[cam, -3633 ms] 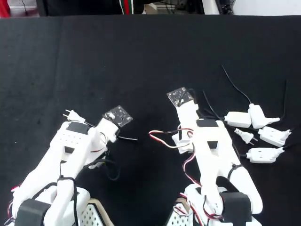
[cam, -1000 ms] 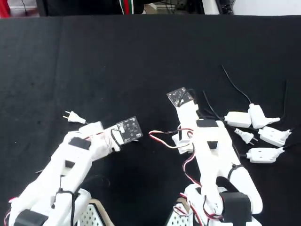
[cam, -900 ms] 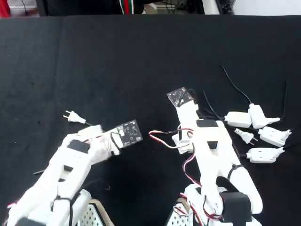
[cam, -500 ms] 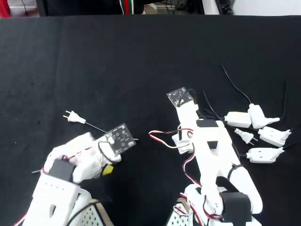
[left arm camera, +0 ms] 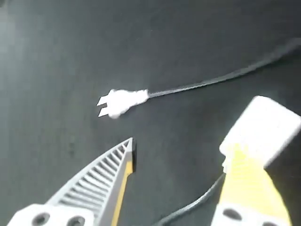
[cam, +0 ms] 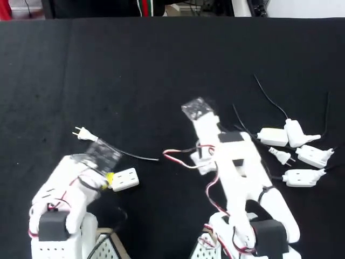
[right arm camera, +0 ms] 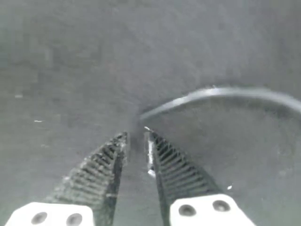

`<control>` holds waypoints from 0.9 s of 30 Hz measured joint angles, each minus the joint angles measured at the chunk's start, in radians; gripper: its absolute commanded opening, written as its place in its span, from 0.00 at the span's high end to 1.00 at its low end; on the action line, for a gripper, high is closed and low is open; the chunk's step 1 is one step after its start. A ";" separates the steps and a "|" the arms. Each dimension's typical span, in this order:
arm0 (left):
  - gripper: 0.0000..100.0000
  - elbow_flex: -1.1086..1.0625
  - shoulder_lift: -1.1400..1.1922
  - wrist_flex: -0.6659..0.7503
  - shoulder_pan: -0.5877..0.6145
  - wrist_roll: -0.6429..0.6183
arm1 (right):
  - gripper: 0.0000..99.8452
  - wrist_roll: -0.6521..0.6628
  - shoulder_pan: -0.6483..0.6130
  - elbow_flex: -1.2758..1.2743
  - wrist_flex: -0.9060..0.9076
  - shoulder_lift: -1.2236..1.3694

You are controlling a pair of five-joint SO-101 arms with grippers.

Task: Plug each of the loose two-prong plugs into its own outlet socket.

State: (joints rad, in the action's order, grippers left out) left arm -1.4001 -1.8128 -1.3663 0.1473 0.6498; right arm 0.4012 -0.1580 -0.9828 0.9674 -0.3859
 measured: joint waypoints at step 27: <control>0.70 -0.209 -0.005 0.031 0.253 -0.046 | 0.77 0.350 -0.557 0.718 0.258 0.692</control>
State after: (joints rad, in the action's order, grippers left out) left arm -1.6088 -1.8174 -1.3357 0.4005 0.6038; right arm 0.7511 -0.7150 -0.2647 1.2252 0.3061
